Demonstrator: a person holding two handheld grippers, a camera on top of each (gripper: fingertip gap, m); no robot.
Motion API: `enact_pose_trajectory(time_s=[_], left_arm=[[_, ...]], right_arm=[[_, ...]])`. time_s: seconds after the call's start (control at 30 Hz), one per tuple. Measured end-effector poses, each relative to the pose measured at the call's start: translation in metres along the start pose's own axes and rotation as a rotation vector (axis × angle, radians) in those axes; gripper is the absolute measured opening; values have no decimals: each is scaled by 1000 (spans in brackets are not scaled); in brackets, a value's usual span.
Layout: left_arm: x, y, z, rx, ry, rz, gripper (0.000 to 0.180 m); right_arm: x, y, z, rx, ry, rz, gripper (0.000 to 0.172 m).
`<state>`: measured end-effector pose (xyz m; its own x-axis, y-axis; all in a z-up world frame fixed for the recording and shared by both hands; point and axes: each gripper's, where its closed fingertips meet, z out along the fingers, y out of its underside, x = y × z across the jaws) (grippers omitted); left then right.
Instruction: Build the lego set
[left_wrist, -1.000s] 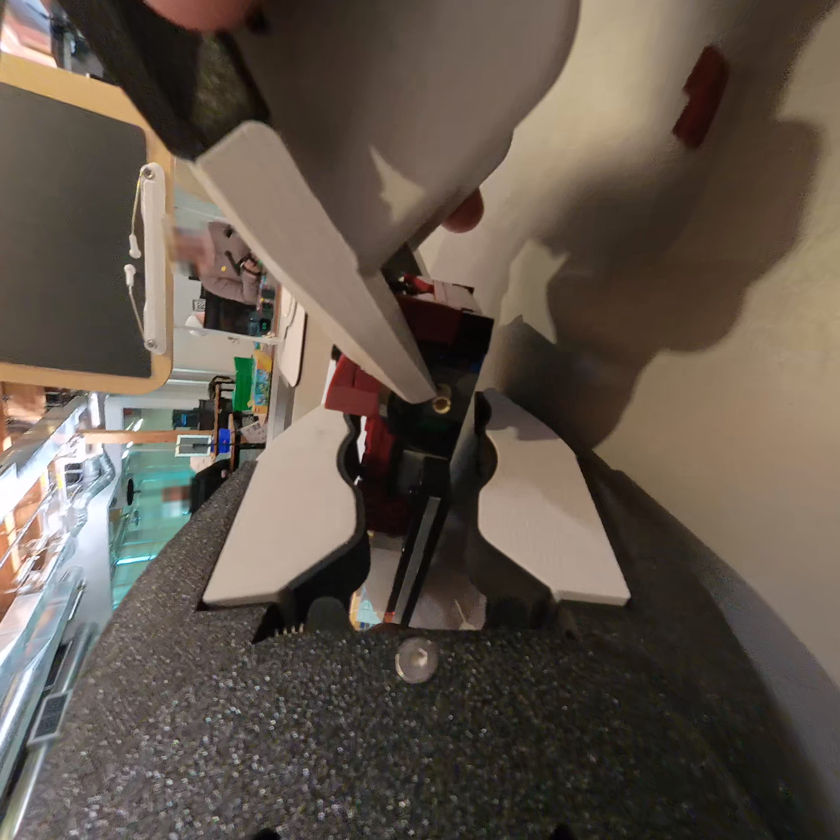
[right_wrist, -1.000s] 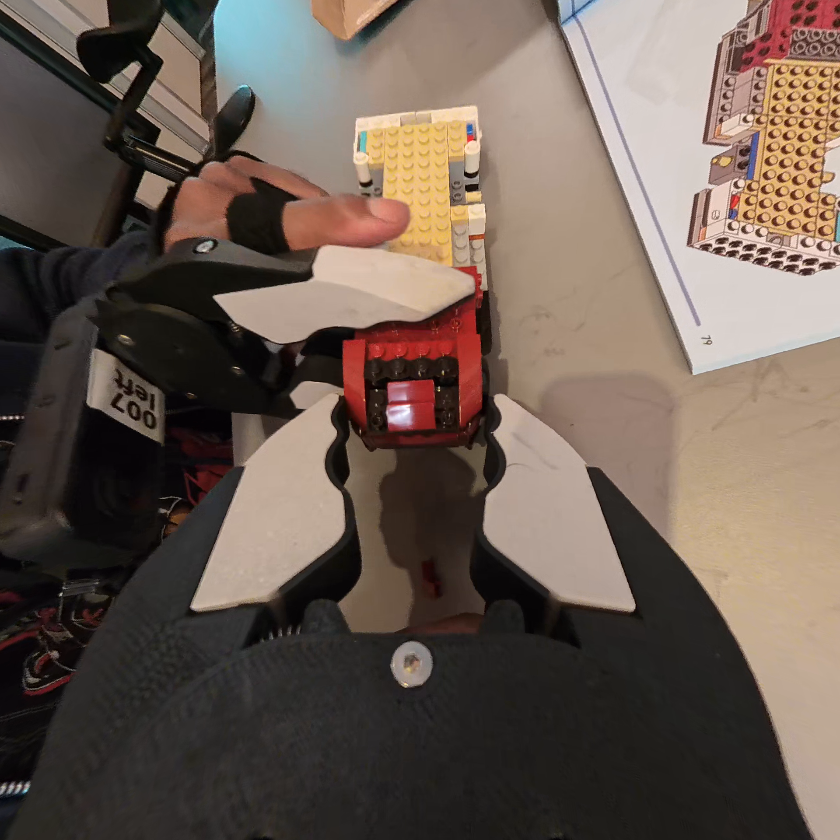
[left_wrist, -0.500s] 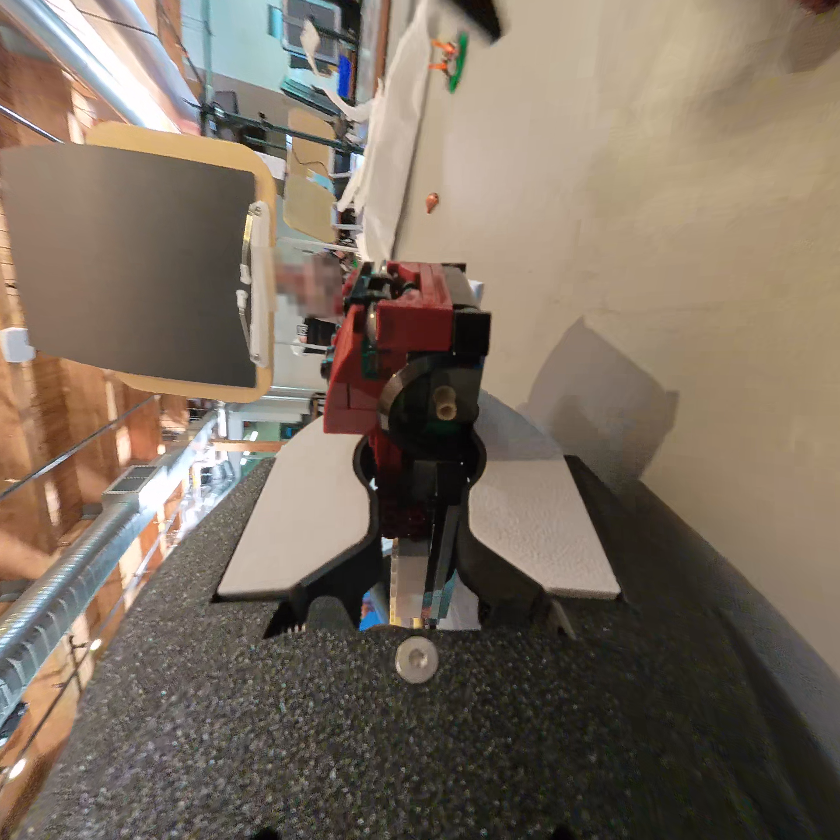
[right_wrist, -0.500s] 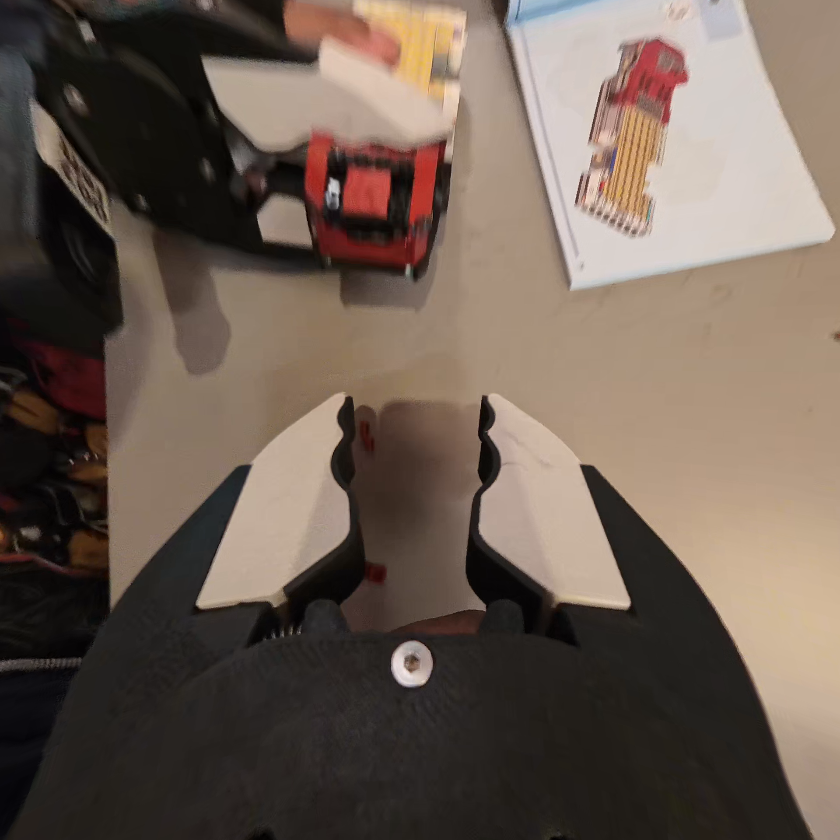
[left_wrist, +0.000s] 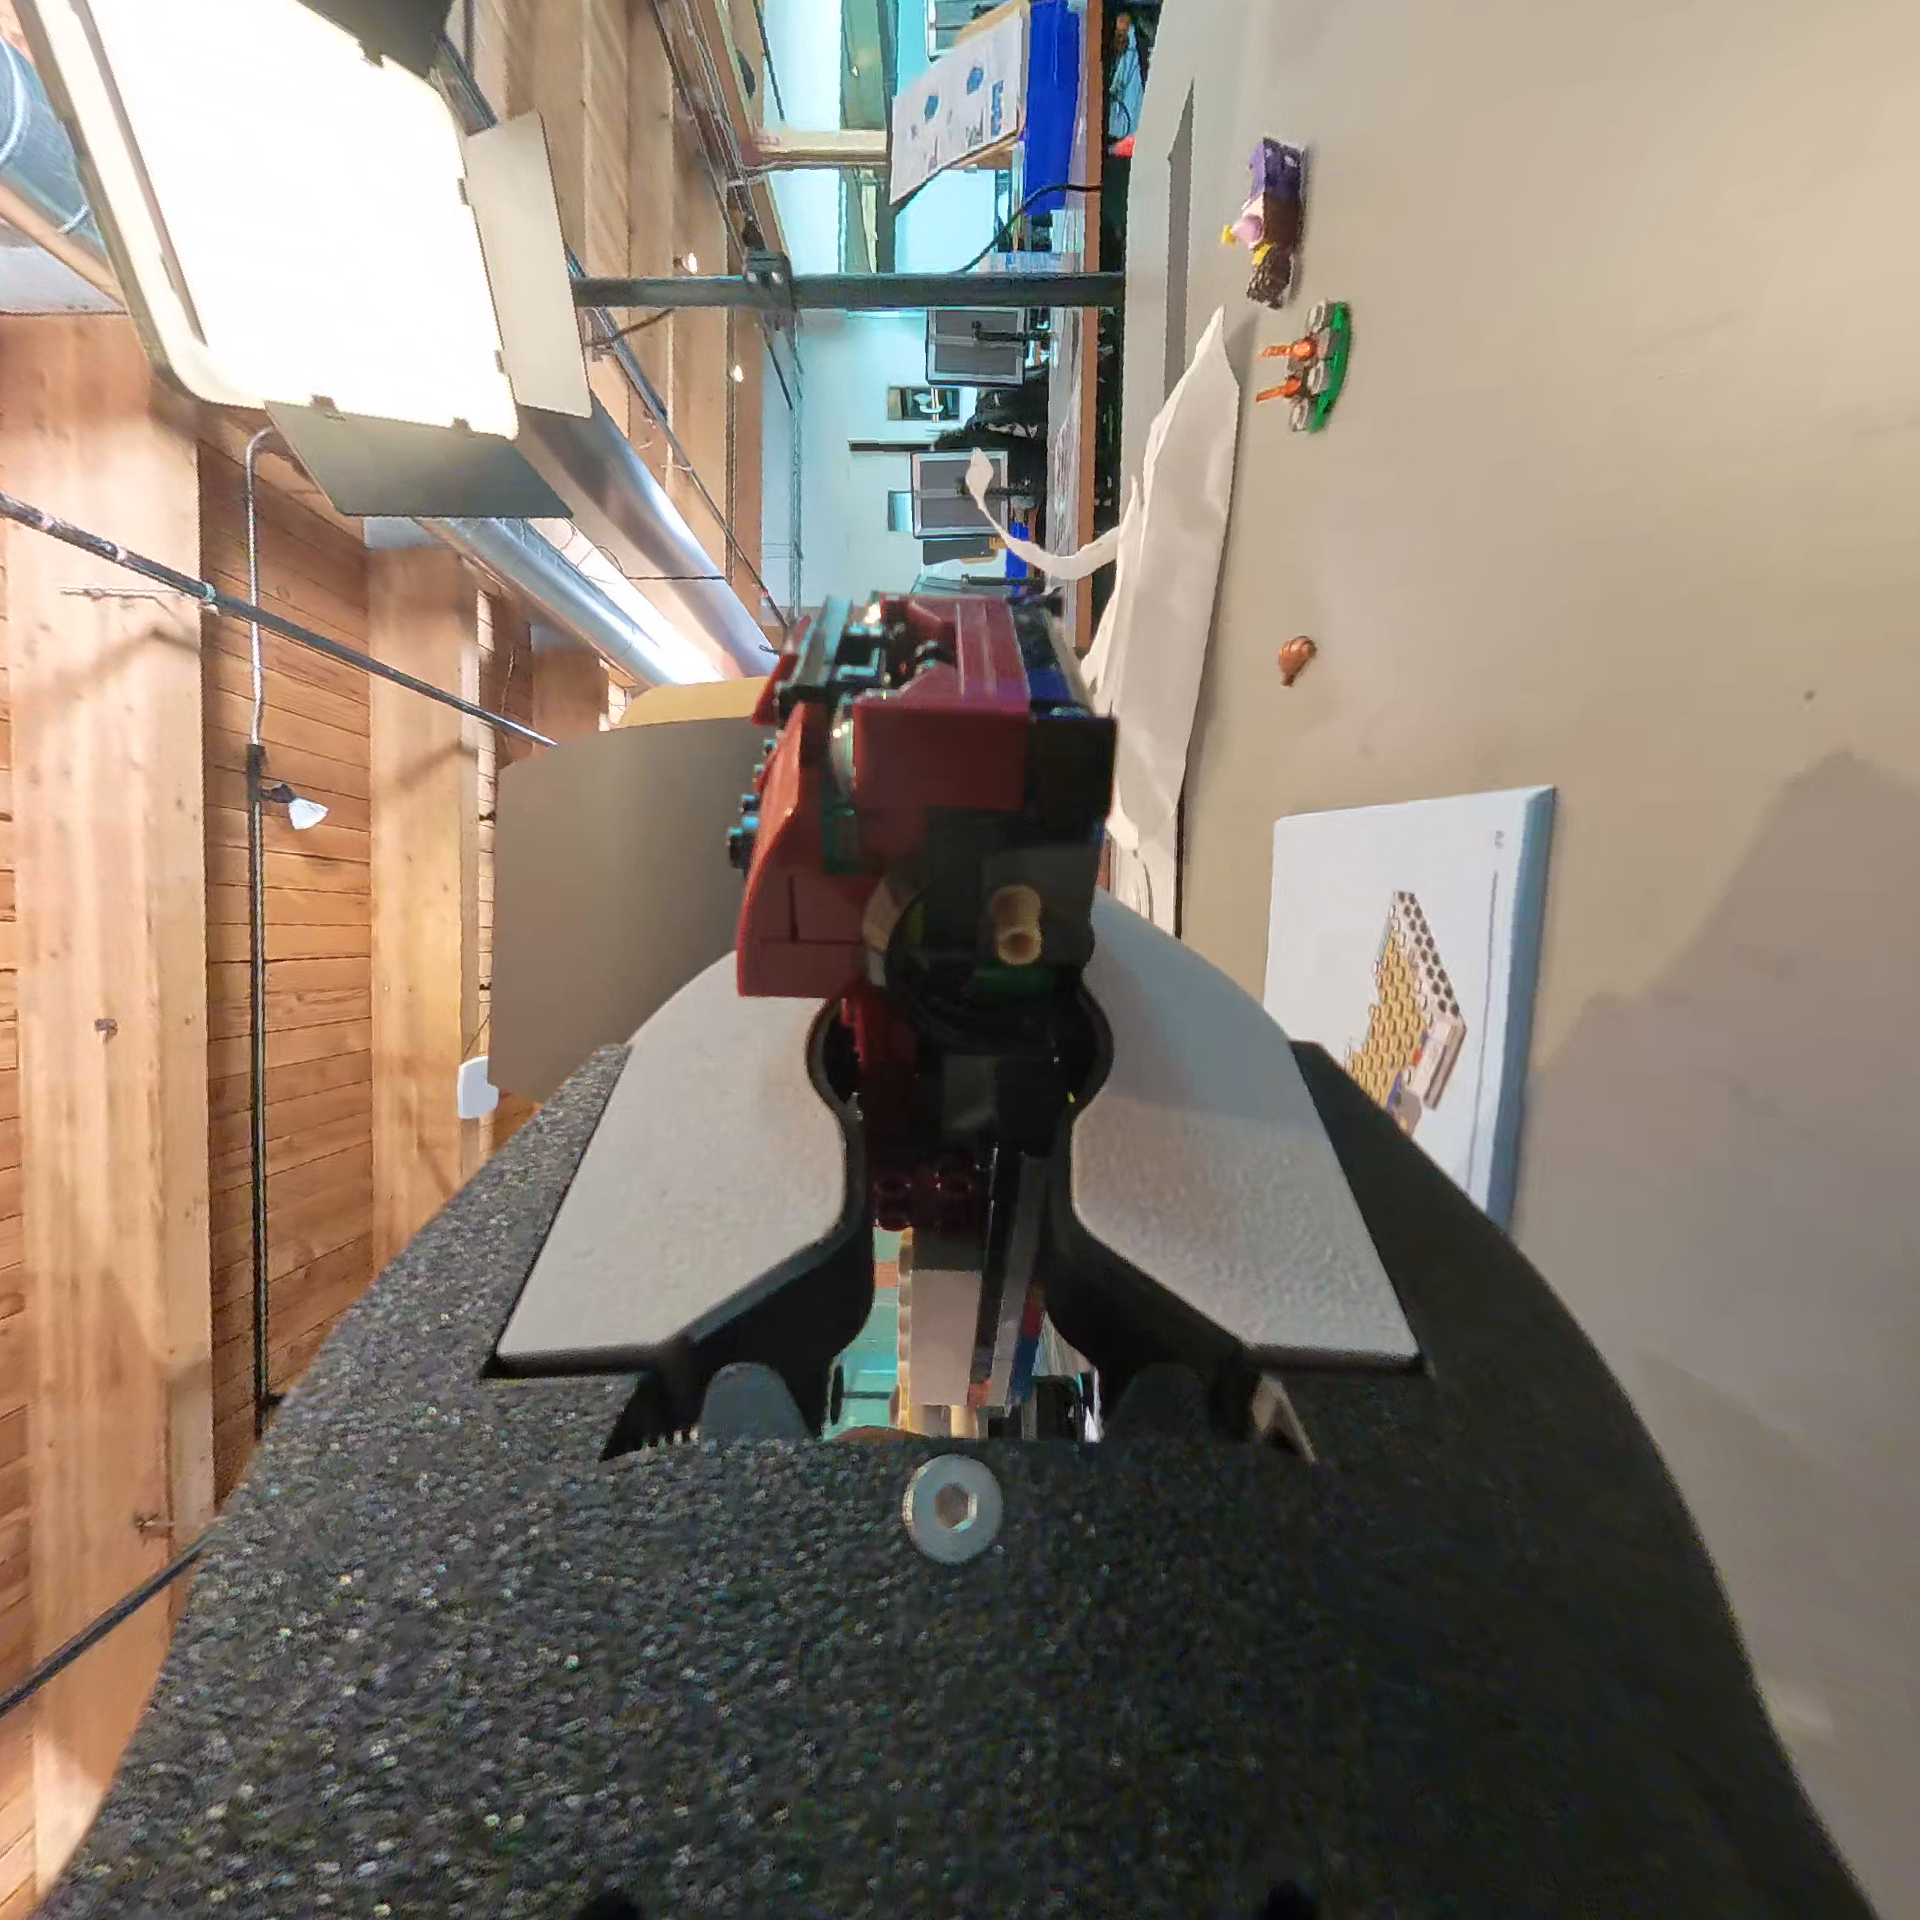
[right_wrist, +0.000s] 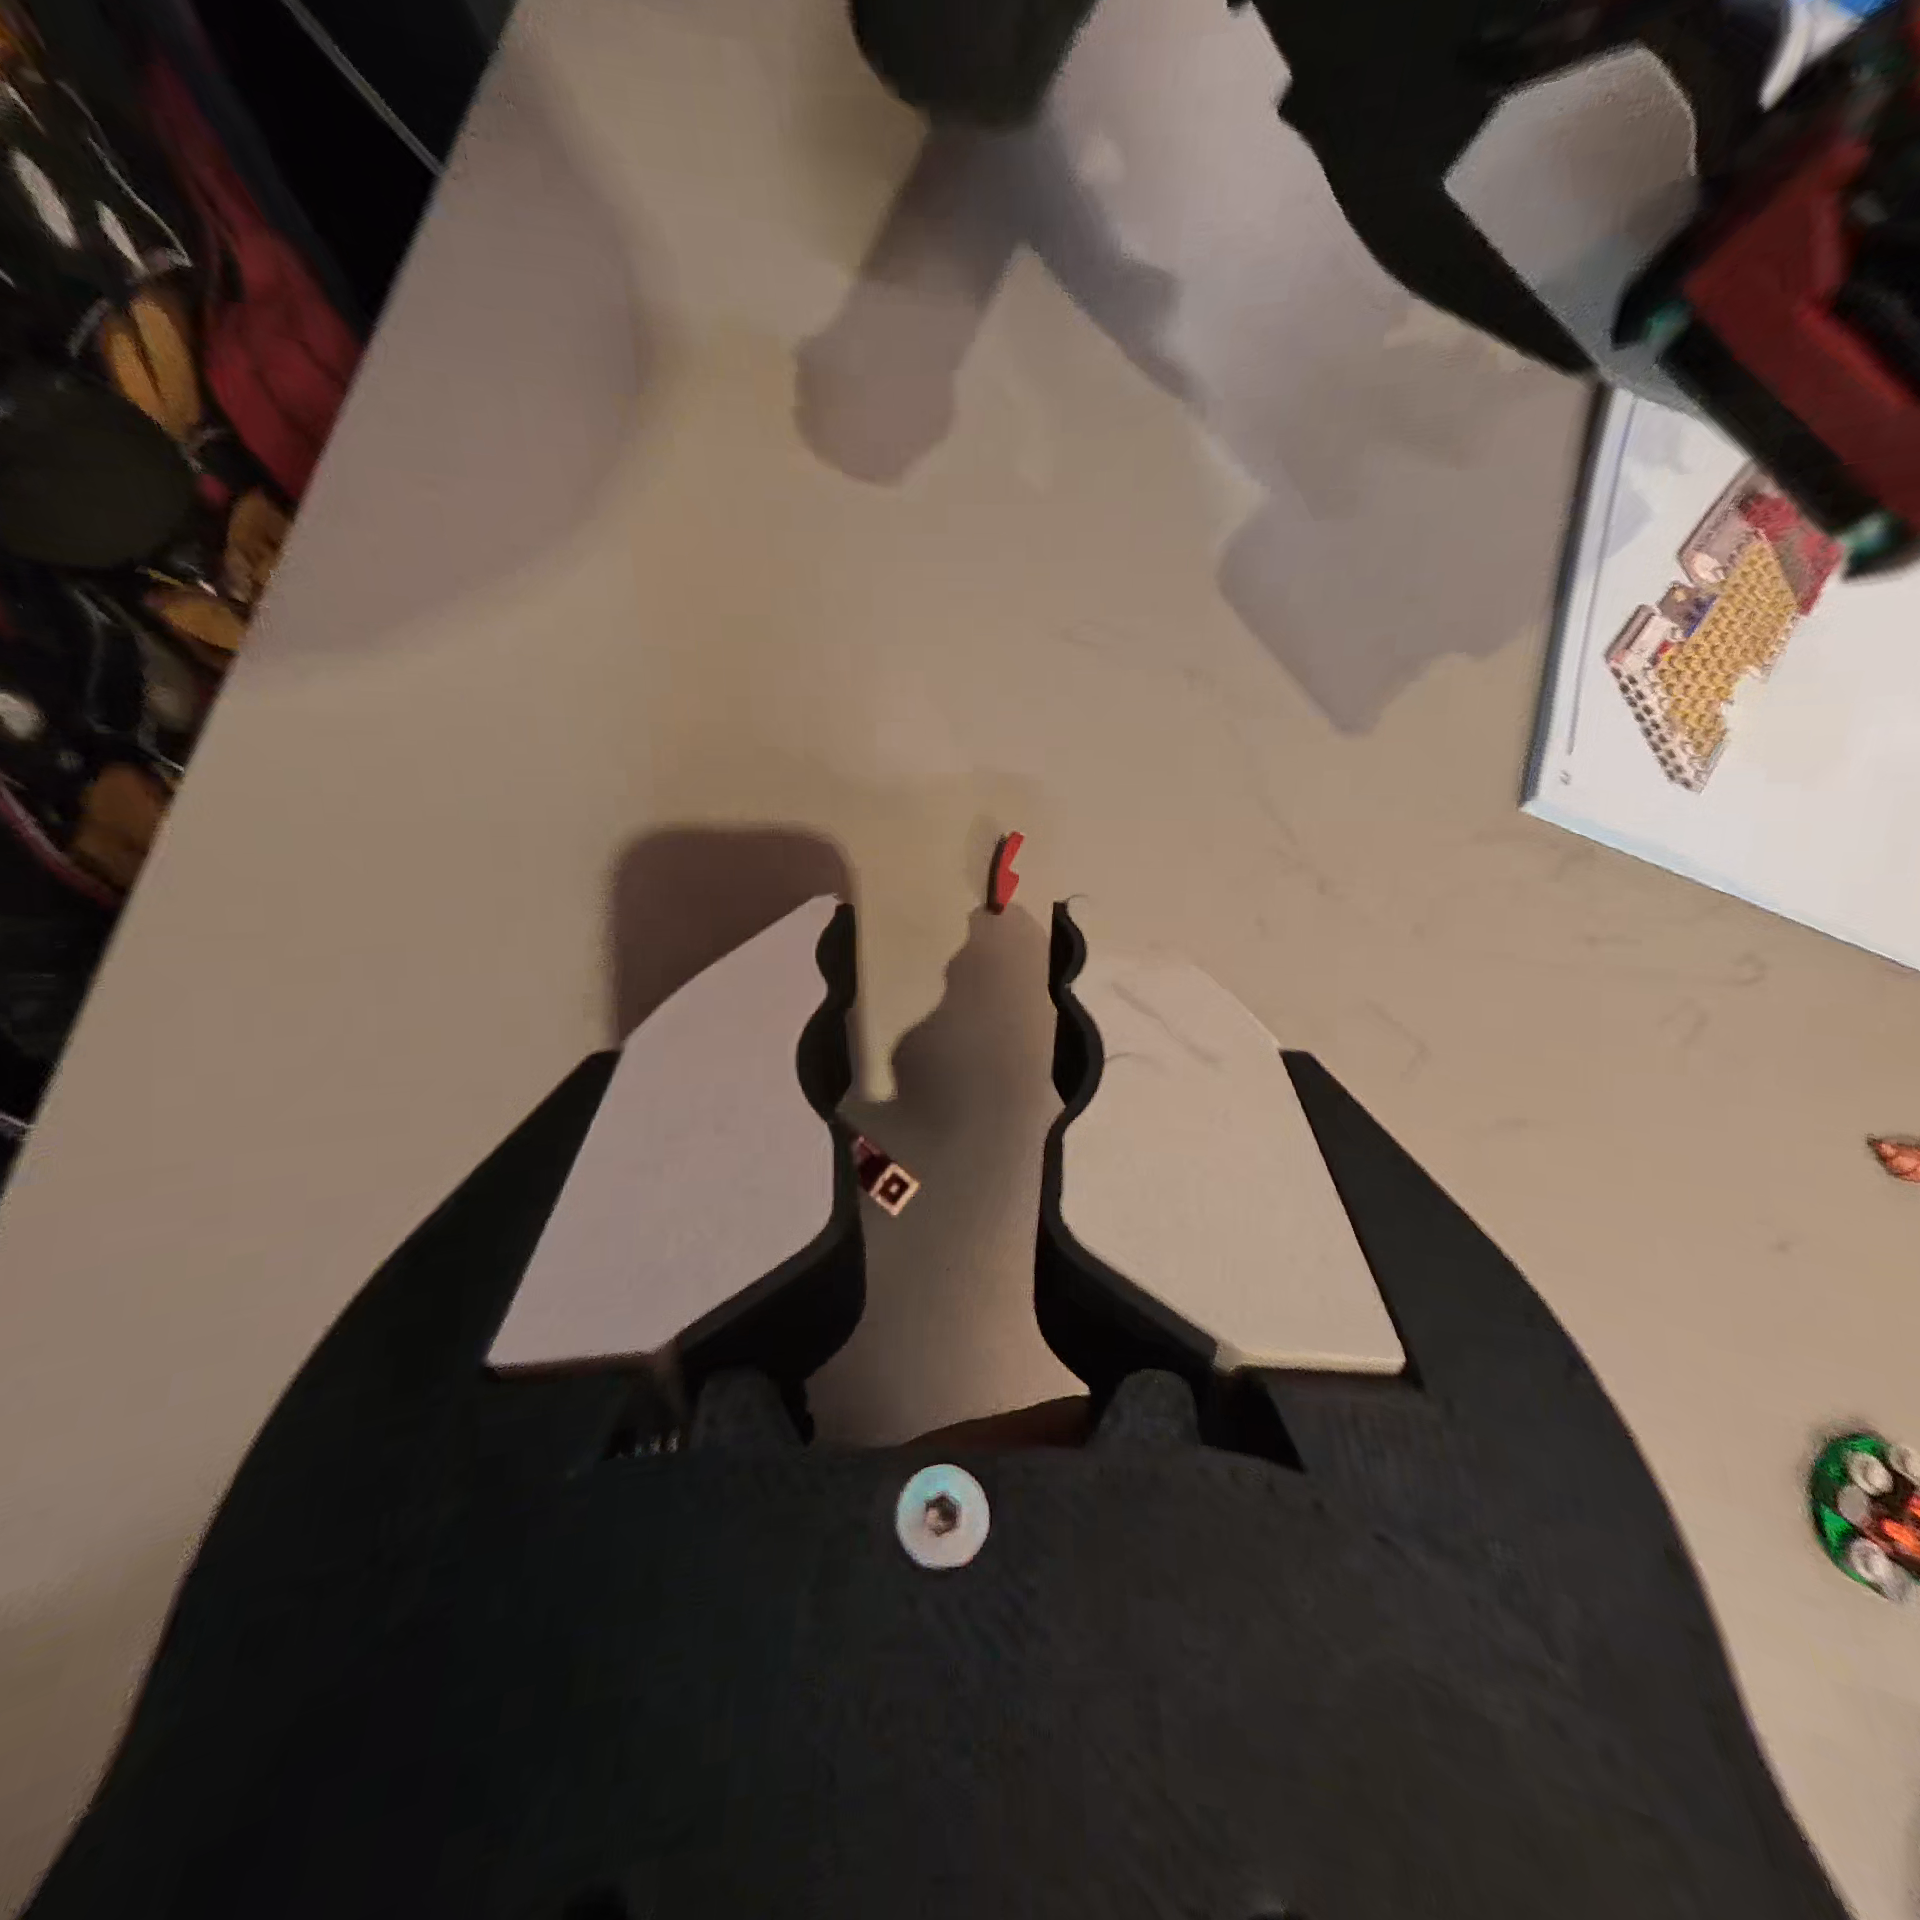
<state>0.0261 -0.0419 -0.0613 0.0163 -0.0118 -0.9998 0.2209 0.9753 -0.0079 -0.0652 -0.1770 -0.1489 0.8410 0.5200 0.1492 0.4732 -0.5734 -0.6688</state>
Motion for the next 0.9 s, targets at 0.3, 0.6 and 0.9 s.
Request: enact_pose_trajectory(time_s=[0.3, 0.6, 0.9], left_arm=[[35, 2, -7, 16, 94, -52, 36], [39, 7, -6, 9, 119, -79, 36], [44, 6, -4, 7, 135, -79, 36]], right_arm=[[-6, 0, 20, -32, -4, 91, 31], [-2, 6, 26, -58, -17, 167, 31], [4, 8, 24, -62, 10, 218, 31]])
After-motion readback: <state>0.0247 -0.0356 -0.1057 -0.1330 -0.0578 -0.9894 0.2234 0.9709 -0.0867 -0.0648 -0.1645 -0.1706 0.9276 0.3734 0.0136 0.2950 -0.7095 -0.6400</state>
